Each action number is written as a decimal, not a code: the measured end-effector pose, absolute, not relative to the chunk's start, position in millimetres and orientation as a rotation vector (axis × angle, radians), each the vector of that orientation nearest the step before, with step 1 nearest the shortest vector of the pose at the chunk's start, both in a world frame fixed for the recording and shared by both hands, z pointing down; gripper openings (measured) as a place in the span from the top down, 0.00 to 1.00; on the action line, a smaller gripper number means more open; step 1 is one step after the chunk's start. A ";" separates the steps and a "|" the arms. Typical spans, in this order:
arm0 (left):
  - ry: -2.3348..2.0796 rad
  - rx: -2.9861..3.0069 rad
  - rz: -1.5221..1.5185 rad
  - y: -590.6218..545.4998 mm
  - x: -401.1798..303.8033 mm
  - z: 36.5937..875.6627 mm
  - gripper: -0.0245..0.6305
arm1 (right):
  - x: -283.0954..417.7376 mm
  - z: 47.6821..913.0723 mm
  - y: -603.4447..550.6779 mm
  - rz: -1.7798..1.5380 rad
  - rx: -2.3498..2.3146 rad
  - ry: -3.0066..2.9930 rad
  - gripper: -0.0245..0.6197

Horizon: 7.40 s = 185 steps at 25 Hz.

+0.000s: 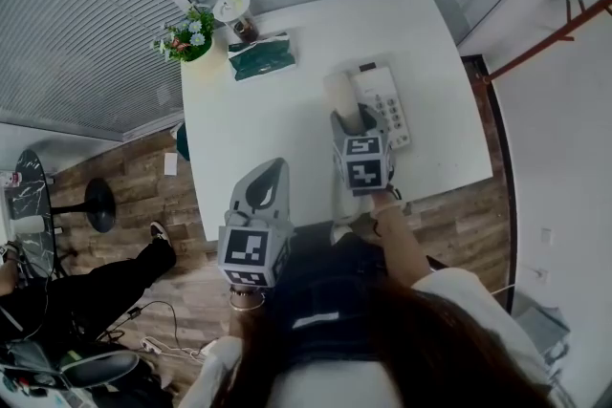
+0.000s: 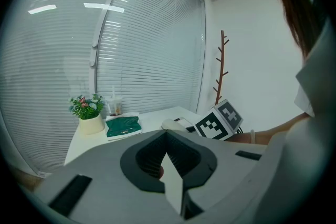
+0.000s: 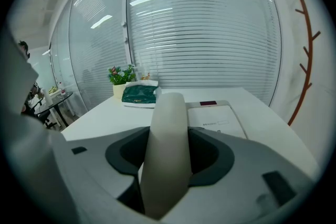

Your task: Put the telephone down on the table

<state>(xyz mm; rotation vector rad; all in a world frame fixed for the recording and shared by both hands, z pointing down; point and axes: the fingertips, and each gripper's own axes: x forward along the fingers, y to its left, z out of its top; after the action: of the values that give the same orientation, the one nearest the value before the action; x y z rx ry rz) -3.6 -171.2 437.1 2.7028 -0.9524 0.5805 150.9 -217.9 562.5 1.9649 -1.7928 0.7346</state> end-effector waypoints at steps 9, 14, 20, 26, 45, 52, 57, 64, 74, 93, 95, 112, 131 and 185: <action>-0.995 2.686 0.515 -173.3 -6.0 433.7 0.96 | 153.0 560.5 -217.1 0.719 1.925 -1.796 0.62; -1.016 2.667 0.483 -175.7 -6.5 433.4 0.96 | 149.1 562.4 -218.3 0.708 1.882 -1.808 0.62; -1.055 2.649 0.459 -178.8 -11.6 431.6 0.96 | 141.6 559.2 -222.3 0.693 1.841 -1.838 0.62; -1.089 2.635 0.436 -183.8 -16.3 429.3 0.96 | 133.1 557.3 -225.2 0.676 1.799 -1.867 0.62; -1.176 2.604 0.420 -181.4 -36.0 425.4 0.96 | 97.8 555.6 -234.6 0.655 1.691 -1.953 0.62; -1.217 2.583 0.414 -178.7 -48.4 426.0 0.96 | 80.3 557.0 -236.4 0.643 1.645 -1.987 0.62; -1.246 2.569 0.411 -175.4 -56.6 424.8 0.96 | 69.8 557.3 -236.1 0.635 1.615 -2.002 0.62; -1.286 2.538 0.415 -170.1 -66.9 428.4 0.96 | 55.9 560.6 -235.8 0.620 1.561 -2.028 0.62; -1.326 2.515 0.414 -162.9 -76.2 429.9 0.96 | 38.7 565.3 -235.5 0.603 1.491 -2.056 0.62; -1.427 2.447 0.400 -154.1 -109.2 432.4 0.96 | -7.7 573.0 -232.5 0.578 1.362 -2.117 0.62; -1.431 2.443 0.401 -153.5 -111.5 431.7 0.96 | -12.4 573.6 -231.6 0.577 1.346 -2.122 0.62; -1.491 2.395 0.420 -152.8 -127.2 436.4 0.96 | -53.7 589.9 -228.3 0.570 1.189 -2.173 0.62; -1.547 2.345 0.429 -152.6 -151.2 441.1 0.96 | -97.7 608.9 -219.4 0.533 1.030 -2.203 0.62; -1.513 2.360 0.441 -139.1 -159.0 444.2 0.96 | -105.8 619.4 -212.6 0.418 0.997 -2.134 0.56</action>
<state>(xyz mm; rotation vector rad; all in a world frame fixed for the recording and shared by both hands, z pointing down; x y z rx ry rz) -159.0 -139.1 444.2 2.3597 -1.5126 0.4408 -105.8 -212.6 619.4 0.9972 -2.1337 0.4183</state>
